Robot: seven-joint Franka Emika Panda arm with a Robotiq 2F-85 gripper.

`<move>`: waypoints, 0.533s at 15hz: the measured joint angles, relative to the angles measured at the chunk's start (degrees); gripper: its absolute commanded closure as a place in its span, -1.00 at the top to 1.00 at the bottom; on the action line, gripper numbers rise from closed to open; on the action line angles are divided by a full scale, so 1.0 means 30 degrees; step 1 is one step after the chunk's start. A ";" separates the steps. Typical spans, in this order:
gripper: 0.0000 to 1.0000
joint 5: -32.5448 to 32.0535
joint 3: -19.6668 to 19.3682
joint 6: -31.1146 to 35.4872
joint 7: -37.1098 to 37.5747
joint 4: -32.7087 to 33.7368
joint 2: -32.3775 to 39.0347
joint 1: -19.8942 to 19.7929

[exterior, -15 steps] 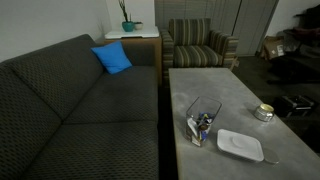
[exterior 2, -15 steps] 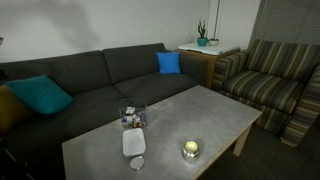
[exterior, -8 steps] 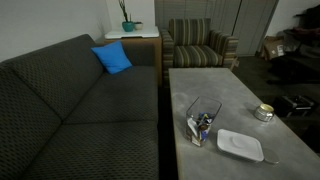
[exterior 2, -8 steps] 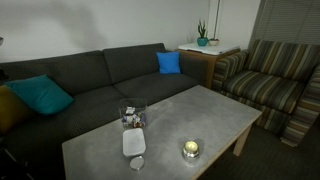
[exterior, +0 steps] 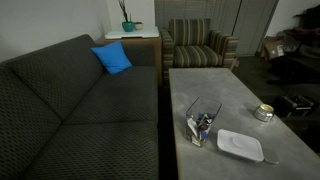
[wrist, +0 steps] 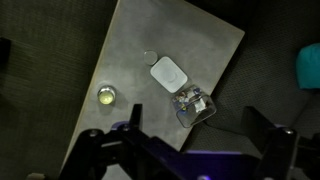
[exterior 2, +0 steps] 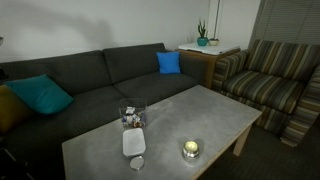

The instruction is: Place the lid on the container then push the button

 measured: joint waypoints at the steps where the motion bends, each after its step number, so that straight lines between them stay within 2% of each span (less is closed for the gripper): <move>1: 1.00 0.0594 0.0016 0.0294 -0.0762 0.0247 0.0984 0.0296; 3: 1.00 0.0729 0.0250 0.0403 -0.0831 0.0484 0.1902 0.0283; 8: 1.00 0.0678 0.0410 0.0366 -0.0658 0.0478 0.1185 0.0022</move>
